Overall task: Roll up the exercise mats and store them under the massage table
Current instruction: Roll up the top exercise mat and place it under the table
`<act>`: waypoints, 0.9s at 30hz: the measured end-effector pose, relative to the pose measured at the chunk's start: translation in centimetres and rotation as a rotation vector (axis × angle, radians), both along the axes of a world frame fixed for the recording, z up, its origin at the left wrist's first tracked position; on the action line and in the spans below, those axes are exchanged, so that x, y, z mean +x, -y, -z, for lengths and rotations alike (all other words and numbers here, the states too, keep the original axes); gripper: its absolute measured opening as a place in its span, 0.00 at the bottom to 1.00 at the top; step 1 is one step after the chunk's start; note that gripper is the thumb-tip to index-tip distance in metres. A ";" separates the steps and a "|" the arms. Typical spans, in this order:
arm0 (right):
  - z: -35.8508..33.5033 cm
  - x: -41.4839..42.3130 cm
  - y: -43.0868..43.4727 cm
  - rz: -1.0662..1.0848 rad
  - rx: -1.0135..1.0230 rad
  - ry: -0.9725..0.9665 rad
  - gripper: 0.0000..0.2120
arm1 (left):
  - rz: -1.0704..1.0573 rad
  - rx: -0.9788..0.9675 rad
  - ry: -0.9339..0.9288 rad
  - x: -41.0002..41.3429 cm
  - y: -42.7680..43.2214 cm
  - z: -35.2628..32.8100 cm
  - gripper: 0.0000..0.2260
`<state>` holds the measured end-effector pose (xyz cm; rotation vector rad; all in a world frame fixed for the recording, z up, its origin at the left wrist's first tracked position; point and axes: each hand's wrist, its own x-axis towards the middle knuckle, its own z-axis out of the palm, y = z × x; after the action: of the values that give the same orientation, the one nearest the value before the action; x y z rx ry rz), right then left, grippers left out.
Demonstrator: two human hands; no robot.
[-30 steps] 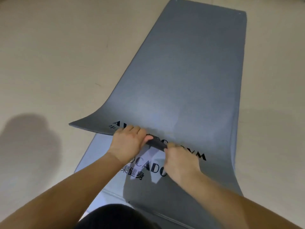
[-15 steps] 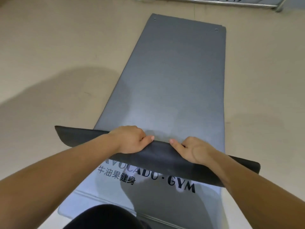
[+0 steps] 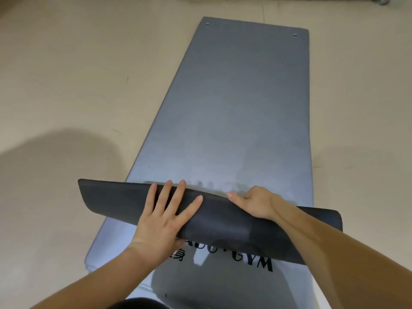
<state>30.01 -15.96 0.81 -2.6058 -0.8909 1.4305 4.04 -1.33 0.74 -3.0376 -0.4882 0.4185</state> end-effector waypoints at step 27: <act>-2.8 -4.1 1.5 -0.471 -0.006 0.259 0.34 | -0.071 -0.608 -0.566 10.2 -5.3 -2.3 0.25</act>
<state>25.87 -17.45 3.57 -2.7461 -1.6208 1.1728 14.21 3.94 3.06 -3.1851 -0.4926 1.6323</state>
